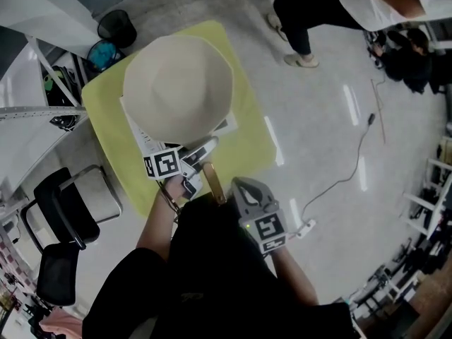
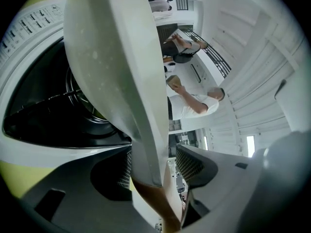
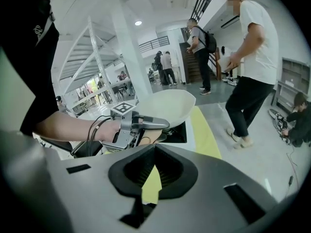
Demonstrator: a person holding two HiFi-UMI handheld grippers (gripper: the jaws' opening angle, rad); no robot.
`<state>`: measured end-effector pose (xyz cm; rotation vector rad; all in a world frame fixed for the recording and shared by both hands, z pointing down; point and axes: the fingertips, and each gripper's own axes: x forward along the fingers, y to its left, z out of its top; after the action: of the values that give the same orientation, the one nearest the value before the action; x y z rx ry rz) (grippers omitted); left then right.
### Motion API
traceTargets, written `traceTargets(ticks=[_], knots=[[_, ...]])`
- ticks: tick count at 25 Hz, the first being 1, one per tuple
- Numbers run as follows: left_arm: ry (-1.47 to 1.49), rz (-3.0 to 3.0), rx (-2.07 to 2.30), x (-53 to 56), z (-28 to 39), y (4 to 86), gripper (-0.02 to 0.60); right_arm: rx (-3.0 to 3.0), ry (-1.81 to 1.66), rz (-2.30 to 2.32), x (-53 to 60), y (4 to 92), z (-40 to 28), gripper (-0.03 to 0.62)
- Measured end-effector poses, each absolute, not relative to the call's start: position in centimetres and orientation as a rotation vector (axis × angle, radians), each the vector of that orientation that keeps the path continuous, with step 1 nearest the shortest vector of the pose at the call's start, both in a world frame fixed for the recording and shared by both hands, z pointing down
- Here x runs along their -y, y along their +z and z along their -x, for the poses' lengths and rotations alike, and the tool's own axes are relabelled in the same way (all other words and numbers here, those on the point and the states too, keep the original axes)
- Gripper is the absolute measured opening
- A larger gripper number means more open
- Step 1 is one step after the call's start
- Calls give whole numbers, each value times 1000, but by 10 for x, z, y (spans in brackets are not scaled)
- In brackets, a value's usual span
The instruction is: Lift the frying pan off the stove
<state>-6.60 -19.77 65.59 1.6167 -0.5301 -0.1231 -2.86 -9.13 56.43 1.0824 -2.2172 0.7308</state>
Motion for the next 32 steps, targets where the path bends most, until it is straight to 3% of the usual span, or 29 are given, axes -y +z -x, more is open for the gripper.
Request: traceTargets(ticks=[4,6,32], knots=[[-106,-1629,504,196,59,656,297,2220,724,-1078,93,564,32,15],[-102,-1638,512,198,59,657,214,2222,721,-1079,95,564,34,15],[-222,-1671,553,205,64,644,192,2250,723,-1080,109,564,32,14]])
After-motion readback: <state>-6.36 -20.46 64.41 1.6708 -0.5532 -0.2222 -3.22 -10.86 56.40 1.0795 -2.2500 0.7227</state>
